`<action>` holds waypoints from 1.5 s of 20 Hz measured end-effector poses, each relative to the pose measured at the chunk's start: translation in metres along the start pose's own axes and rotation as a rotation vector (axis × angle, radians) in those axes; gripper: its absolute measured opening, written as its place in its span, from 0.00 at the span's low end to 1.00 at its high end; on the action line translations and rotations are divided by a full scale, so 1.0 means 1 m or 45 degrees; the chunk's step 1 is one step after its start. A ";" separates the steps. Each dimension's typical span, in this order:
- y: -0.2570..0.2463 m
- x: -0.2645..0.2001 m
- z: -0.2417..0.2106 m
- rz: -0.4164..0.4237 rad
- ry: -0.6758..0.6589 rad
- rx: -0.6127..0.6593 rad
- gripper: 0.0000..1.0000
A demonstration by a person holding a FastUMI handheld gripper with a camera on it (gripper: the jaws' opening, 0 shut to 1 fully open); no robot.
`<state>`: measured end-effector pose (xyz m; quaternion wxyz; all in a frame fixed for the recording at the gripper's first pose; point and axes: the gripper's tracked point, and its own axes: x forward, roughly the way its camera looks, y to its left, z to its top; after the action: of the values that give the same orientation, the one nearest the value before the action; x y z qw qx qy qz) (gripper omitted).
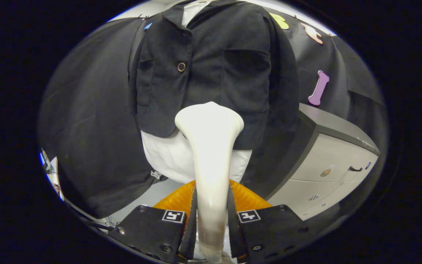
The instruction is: Iron the clothes twice with a garment steamer, once on the left side and once on the right side.
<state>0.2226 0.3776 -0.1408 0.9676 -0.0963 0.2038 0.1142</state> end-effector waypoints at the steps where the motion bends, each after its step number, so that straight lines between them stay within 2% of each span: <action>1: 0.000 0.002 -0.006 -0.006 0.014 -0.004 0.39; 8: 0.001 0.003 -0.026 -0.060 0.038 -0.050 0.39; 12: 0.010 -0.030 0.004 -0.037 -0.074 -0.026 0.38; 16: 0.030 -0.069 0.077 0.052 -0.268 0.027 0.38; 22: 0.063 -0.126 0.207 0.201 -0.660 0.039 0.38; 27: 0.079 -0.166 0.305 0.161 -1.062 -0.008 0.38; 30: 0.094 -0.173 0.347 0.203 -1.160 0.013 0.38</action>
<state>0.1738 0.5168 0.2301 0.9472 -0.0157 -0.2349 0.2178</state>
